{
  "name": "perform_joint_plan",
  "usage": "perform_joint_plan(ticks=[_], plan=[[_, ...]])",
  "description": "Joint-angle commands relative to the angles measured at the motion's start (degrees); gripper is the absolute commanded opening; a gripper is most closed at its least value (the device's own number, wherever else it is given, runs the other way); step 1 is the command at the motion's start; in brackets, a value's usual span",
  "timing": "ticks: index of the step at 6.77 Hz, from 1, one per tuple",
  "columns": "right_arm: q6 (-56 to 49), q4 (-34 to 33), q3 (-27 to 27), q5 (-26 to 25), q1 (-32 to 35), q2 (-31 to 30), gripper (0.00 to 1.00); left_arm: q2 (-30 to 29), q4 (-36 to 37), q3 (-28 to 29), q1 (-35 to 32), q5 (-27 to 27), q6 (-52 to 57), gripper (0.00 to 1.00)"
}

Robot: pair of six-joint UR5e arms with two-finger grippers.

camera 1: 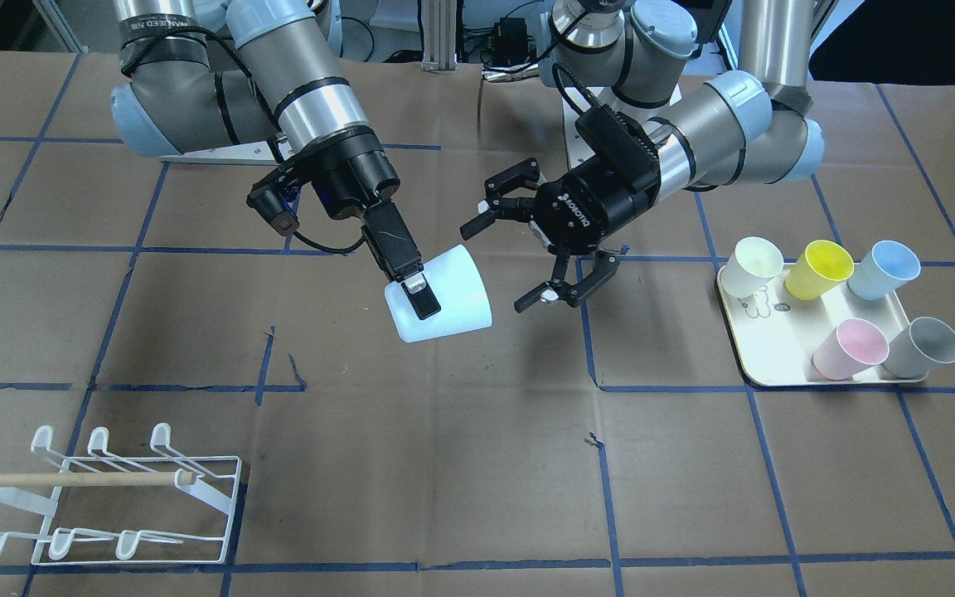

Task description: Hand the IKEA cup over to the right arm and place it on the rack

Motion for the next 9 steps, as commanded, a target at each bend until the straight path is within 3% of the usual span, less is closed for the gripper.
perform_joint_plan(ticks=[1, 3, 4, 6, 8, 9], plan=[[-13.0, 0.0, -3.1, -0.5, -3.5, 2.3, 0.32, 0.0, -0.5, 0.2, 6.8, -0.4, 0.0, 0.98], [-30.4, 0.1, -4.9, -0.5, -10.0, 2.8, 0.30, -0.4, -9.7, 5.0, 8.3, 3.0, -0.1, 0.98], [-41.4, 0.0, -5.0, -0.9, -11.9, 3.4, 0.30, -0.7, -17.6, 9.5, 7.8, 10.4, -0.1, 0.99], [-63.7, 2.4, -10.4, -10.1, -13.6, 5.8, 0.30, -1.2, -35.1, 20.2, 5.7, 21.2, -0.1, 0.99], [-80.4, 1.4, -11.7, -11.5, -15.3, 8.9, 0.30, 0.1, -52.3, 26.9, -0.8, 40.7, -0.6, 0.99], [-85.2, -0.5, -13.2, -11.7, -17.3, 11.4, 0.27, 1.6, -63.3, 29.2, -2.1, 46.7, -1.7, 0.99]])
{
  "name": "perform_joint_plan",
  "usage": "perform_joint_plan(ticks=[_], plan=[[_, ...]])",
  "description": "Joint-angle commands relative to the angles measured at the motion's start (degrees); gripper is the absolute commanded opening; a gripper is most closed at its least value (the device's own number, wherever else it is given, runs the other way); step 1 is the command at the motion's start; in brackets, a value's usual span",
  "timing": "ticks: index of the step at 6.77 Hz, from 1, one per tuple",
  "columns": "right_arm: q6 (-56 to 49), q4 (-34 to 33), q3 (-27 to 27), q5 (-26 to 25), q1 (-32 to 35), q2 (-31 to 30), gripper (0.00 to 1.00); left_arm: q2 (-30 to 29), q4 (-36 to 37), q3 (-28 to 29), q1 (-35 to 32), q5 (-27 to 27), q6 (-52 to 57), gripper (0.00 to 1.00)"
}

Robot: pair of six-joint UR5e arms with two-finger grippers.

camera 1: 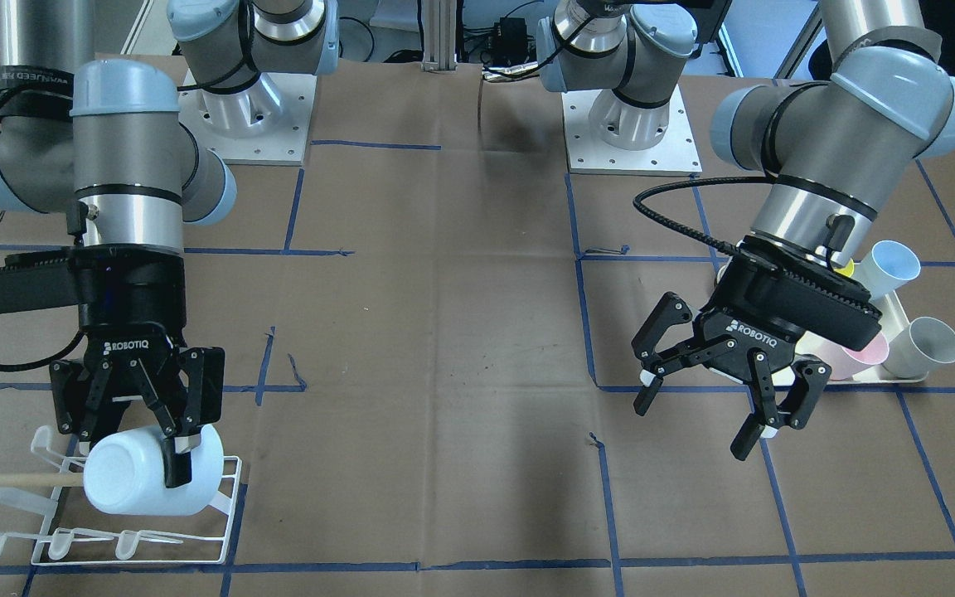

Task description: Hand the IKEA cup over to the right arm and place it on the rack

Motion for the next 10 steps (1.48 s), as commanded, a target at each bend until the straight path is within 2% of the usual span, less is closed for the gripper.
perform_joint_plan(ticks=[1, 3, 5, 7, 10], plan=[[-14.3, -1.9, -4.7, -0.7, -3.3, 5.6, 0.28, 2.9, -20.0, 3.7, -2.4, 11.0, -4.5, 0.99], [-16.9, -6.9, -7.3, -0.7, -3.6, 11.2, 0.28, 8.9, -40.8, 3.9, -2.6, 18.9, -9.7, 0.99], [-17.1, -7.2, -7.0, -0.7, -3.7, 12.6, 0.28, 13.4, -53.1, 4.7, -2.6, 21.9, -11.6, 0.99], [-16.9, -7.6, -4.3, -0.5, -4.6, 12.7, 0.28, 14.6, -55.1, 4.9, -2.6, 21.8, -11.7, 0.99], [-16.7, -8.8, -2.6, -0.5, -4.8, 13.3, 0.28, 18.0, -55.0, 0.1, 0.2, 22.1, -7.7, 0.99]])
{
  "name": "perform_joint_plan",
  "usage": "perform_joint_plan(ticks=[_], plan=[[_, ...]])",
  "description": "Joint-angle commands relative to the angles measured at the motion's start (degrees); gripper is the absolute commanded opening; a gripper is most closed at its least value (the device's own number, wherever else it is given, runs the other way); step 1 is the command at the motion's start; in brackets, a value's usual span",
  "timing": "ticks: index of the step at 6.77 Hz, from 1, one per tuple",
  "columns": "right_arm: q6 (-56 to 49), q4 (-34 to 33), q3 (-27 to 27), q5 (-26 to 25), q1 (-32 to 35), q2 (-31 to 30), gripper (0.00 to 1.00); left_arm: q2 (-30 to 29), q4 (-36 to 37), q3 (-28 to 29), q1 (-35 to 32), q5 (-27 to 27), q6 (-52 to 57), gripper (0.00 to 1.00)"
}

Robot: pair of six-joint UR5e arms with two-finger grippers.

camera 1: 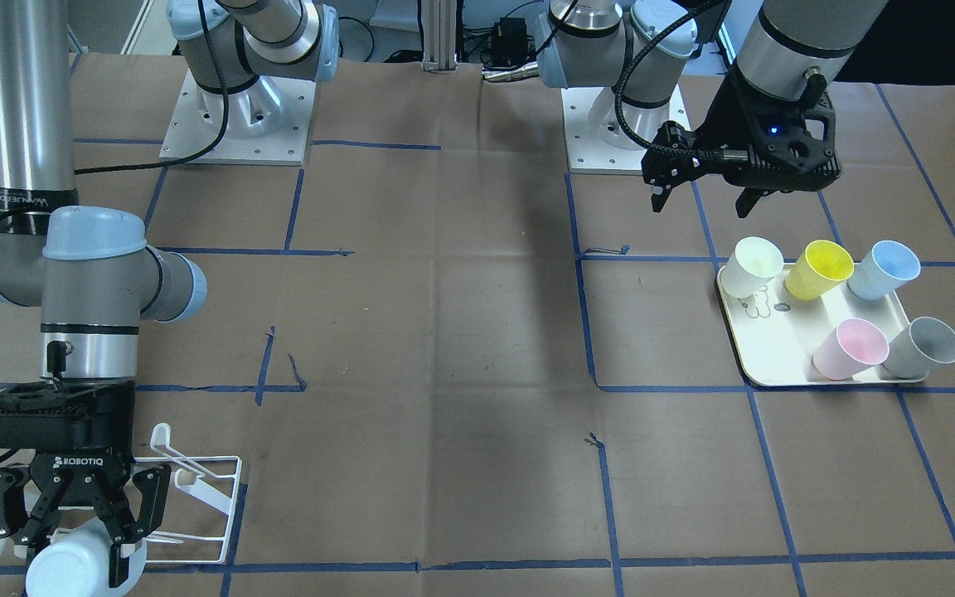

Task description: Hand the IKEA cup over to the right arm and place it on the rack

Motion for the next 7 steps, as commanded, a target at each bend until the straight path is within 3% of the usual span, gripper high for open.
perform_joint_plan(ticks=[1, 2, 3, 4, 7], plan=[[0.0, -1.9, 2.3, 0.0, 0.1, 0.3, 0.28, 3.4, 0.1, -6.0, 5.6, 0.0, 3.5, 0.99], [0.0, -2.0, 3.2, -0.1, 0.1, 0.1, 0.29, 6.0, 0.4, -10.5, 10.5, 1.1, 7.0, 0.99], [0.5, -2.1, 3.4, 0.1, 0.2, 0.0, 0.54, 9.0, 0.6, -15.0, 16.2, 2.4, 11.7, 0.98], [1.4, -2.2, 2.9, 0.6, 0.2, 0.0, 0.99, 11.9, 2.0, -19.3, 21.0, 2.5, 15.9, 0.97], [1.1, -1.6, 2.6, 0.5, 0.2, -0.9, 1.00, 17.6, 8.2, -28.8, 28.9, 2.5, 26.2, 0.96]])
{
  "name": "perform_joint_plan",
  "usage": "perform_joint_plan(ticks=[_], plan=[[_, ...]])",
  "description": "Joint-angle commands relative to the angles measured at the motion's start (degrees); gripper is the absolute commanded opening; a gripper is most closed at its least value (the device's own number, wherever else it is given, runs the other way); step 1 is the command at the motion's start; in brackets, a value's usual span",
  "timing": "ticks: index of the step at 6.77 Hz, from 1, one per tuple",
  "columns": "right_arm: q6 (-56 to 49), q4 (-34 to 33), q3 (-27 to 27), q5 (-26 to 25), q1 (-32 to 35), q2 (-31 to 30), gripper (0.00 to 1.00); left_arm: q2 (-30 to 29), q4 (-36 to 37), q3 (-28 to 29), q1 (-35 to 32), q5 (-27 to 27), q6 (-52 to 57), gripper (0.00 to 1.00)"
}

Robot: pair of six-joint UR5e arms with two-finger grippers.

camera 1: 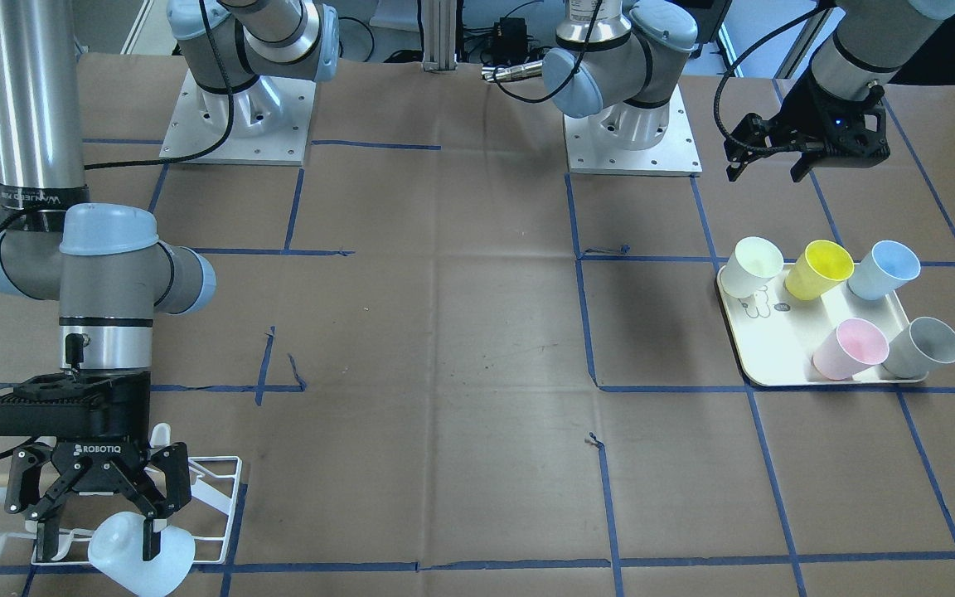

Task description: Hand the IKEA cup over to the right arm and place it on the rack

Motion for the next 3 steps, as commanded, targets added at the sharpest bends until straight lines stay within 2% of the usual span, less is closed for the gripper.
perform_joint_plan(ticks=[1, 3], plan=[[0.0, 0.0, -0.2, 0.1, 0.0, -2.5, 1.00, 1.3, 5.1, -4.5, 3.0, -0.1, 5.2, 0.96], [1.4, 0.2, 0.0, 0.1, 1.6, -8.0, 1.00, -1.3, 8.5, -5.3, 3.3, -0.2, 5.6, 0.96]])
